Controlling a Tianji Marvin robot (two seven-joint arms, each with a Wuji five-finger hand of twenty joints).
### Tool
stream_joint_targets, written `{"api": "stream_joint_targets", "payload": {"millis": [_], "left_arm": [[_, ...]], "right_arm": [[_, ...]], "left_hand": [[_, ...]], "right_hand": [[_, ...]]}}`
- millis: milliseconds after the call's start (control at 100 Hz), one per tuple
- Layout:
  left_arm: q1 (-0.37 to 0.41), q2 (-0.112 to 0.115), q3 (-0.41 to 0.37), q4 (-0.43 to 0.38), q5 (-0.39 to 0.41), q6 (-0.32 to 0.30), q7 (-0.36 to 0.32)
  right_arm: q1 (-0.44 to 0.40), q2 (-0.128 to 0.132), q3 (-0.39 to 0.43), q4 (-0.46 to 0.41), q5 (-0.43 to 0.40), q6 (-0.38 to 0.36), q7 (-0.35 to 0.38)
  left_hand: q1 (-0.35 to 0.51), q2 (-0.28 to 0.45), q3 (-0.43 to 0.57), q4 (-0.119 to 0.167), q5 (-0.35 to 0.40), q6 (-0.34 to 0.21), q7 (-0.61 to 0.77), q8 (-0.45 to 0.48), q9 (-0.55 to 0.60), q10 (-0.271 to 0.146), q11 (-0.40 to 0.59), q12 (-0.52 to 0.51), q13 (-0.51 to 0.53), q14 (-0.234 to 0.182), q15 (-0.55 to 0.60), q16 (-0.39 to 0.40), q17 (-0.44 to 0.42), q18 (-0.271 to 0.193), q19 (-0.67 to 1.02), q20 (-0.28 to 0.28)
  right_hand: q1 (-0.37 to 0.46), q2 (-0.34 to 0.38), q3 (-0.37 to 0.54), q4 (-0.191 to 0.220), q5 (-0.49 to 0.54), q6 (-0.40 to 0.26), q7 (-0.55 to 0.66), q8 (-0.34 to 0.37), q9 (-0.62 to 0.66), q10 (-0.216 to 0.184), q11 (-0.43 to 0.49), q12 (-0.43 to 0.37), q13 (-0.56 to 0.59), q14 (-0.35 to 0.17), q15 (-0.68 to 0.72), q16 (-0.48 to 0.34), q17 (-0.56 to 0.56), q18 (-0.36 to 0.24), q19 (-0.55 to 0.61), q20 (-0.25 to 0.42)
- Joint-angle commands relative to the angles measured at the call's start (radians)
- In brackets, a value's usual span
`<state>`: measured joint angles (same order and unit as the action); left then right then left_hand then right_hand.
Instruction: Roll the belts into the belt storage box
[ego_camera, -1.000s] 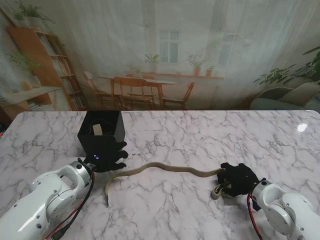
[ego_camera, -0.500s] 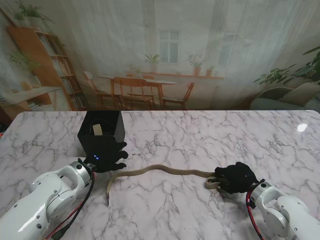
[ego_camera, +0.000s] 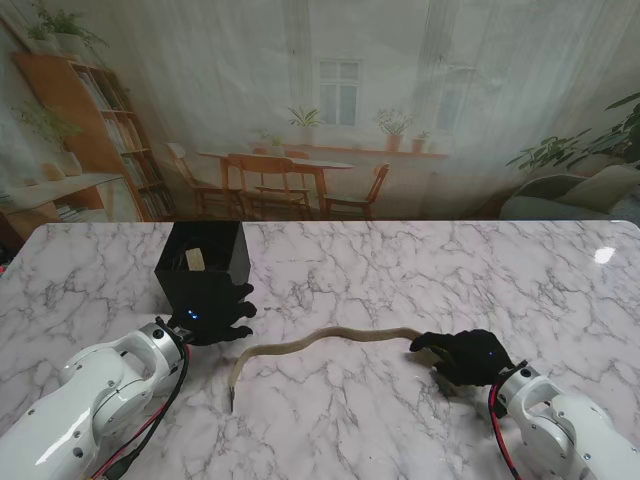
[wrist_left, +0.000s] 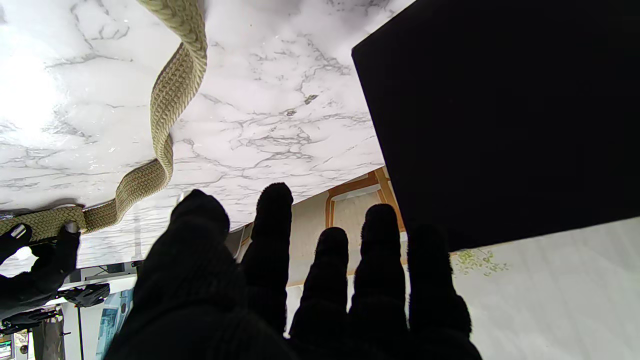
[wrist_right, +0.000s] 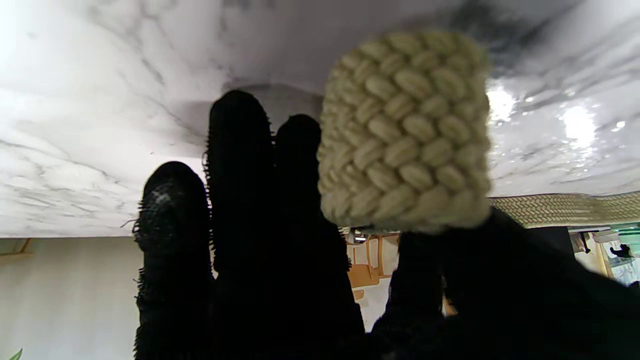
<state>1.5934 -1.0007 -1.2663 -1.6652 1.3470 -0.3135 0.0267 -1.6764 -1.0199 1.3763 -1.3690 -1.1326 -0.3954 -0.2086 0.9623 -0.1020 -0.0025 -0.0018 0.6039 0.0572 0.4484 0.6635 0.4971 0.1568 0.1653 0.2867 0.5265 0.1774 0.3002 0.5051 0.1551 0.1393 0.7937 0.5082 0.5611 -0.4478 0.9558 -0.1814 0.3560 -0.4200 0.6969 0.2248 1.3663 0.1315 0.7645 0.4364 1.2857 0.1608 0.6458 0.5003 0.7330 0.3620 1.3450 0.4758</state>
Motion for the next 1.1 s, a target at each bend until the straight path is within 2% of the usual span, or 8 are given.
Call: {"api": "stream_joint_targets", "payload": {"millis": [0, 100, 230, 340, 450, 660, 860, 1090], "left_arm": [[0.001, -0.001, 0.002, 0.002, 0.002, -0.002, -0.012], [0.001, -0.001, 0.002, 0.002, 0.003, -0.002, -0.012], [0.001, -0.001, 0.003, 0.002, 0.002, -0.002, -0.012], [0.001, -0.001, 0.003, 0.002, 0.002, -0.001, -0.014], [0.001, -0.001, 0.004, 0.003, -0.001, 0.001, -0.014], [0.002, -0.002, 0.002, 0.002, -0.003, 0.002, -0.015], [0.000, -0.002, 0.004, 0.004, -0.003, 0.003, -0.016], [-0.002, -0.002, 0.006, 0.005, -0.005, 0.004, -0.017]], "right_arm": [[-0.008, -0.002, 0.006, -0.011, 0.013, -0.010, 0.040], [-0.009, -0.003, 0.009, -0.015, 0.019, -0.017, 0.047], [-0.011, -0.004, 0.016, -0.018, 0.031, -0.036, 0.055], [-0.027, -0.002, 0.036, -0.055, 0.036, -0.053, 0.104], [-0.054, 0.002, 0.065, -0.117, 0.047, -0.065, 0.204], [-0.097, 0.012, 0.119, -0.225, 0.121, -0.083, 0.417], [-0.110, 0.016, 0.133, -0.254, 0.102, -0.057, 0.454], [-0.097, 0.017, 0.107, -0.209, -0.034, -0.041, 0.324]], "left_hand": [[0.004, 0.038, -0.010, -0.015, 0.031, 0.006, 0.008, 0.001, -0.037, 0.012, -0.001, 0.003, -0.017, 0.016, -0.023, 0.002, -0.015, 0.035, -0.029, 0.002], [0.004, 0.039, -0.010, -0.015, 0.030, 0.007, 0.008, 0.000, -0.038, 0.013, -0.001, 0.002, -0.017, 0.016, -0.023, 0.002, -0.015, 0.035, -0.029, 0.002], [0.003, 0.039, -0.010, -0.016, 0.030, 0.005, 0.009, 0.000, -0.036, 0.012, -0.001, 0.003, -0.018, 0.017, -0.023, 0.002, -0.015, 0.036, -0.029, 0.002], [0.004, 0.039, -0.010, -0.015, 0.030, 0.005, 0.009, 0.000, -0.038, 0.012, -0.002, 0.002, -0.017, 0.017, -0.024, 0.001, -0.016, 0.036, -0.029, 0.001], [-0.001, 0.042, -0.011, -0.016, 0.030, 0.006, 0.008, -0.001, -0.038, 0.013, -0.002, 0.002, -0.019, 0.018, -0.024, 0.001, -0.017, 0.035, -0.030, 0.001], [-0.006, 0.045, -0.012, -0.015, 0.031, 0.007, 0.005, -0.003, -0.037, 0.014, -0.004, 0.001, -0.019, 0.019, -0.025, 0.001, -0.017, 0.036, -0.031, 0.001], [-0.004, 0.042, -0.011, -0.015, 0.031, 0.005, 0.004, -0.002, -0.035, 0.014, -0.005, 0.001, -0.017, 0.017, -0.025, 0.001, -0.016, 0.036, -0.031, 0.001], [0.000, 0.041, -0.009, -0.015, 0.032, 0.004, 0.005, 0.000, -0.036, 0.014, -0.005, 0.001, -0.018, 0.018, -0.025, 0.001, -0.016, 0.035, -0.032, 0.001]], "right_hand": [[0.160, 0.084, 0.092, 0.067, 0.151, -0.085, 0.048, 0.023, 0.086, -0.070, 0.017, 0.024, 0.018, -0.020, 0.047, -0.018, -0.020, 0.056, 0.019, -0.016], [0.166, 0.045, 0.111, 0.028, 0.452, 0.023, 0.084, 0.018, 0.080, -0.069, 0.018, 0.033, 0.016, -0.024, 0.020, -0.024, -0.046, 0.045, 0.004, -0.009], [0.003, -0.090, 0.145, -0.092, 0.473, 0.376, 0.318, -0.159, 0.091, -0.124, -0.119, -0.033, -0.016, -0.103, -0.095, -0.047, -0.043, -0.029, -0.004, -0.006], [-0.260, 0.017, 0.082, 0.078, 0.508, 0.465, 0.059, 0.111, 0.042, -0.148, -0.209, -0.049, -0.109, -0.142, -0.211, -0.087, -0.108, -0.027, -0.053, -0.006], [-0.316, 0.020, 0.061, 0.097, 0.399, 0.534, -0.013, 0.134, -0.006, -0.162, -0.246, -0.063, -0.191, -0.167, -0.263, -0.112, -0.190, -0.059, -0.092, -0.011], [-0.271, -0.179, 0.486, 0.196, 0.216, 0.591, -0.131, 0.122, -0.134, -0.187, -0.357, -0.112, -0.312, -0.204, -0.345, -0.177, -0.293, -0.126, -0.165, -0.009], [-0.096, -0.275, 0.614, 0.436, 0.135, 0.611, -0.139, 0.144, -0.212, -0.228, -0.406, -0.189, -0.345, -0.241, -0.362, -0.207, -0.303, -0.172, -0.191, -0.024], [0.070, -0.318, 0.404, -0.007, 0.316, 0.454, 0.019, 0.183, -0.103, -0.275, -0.413, -0.228, -0.268, -0.253, -0.308, -0.239, -0.229, -0.235, -0.162, -0.075]]}}
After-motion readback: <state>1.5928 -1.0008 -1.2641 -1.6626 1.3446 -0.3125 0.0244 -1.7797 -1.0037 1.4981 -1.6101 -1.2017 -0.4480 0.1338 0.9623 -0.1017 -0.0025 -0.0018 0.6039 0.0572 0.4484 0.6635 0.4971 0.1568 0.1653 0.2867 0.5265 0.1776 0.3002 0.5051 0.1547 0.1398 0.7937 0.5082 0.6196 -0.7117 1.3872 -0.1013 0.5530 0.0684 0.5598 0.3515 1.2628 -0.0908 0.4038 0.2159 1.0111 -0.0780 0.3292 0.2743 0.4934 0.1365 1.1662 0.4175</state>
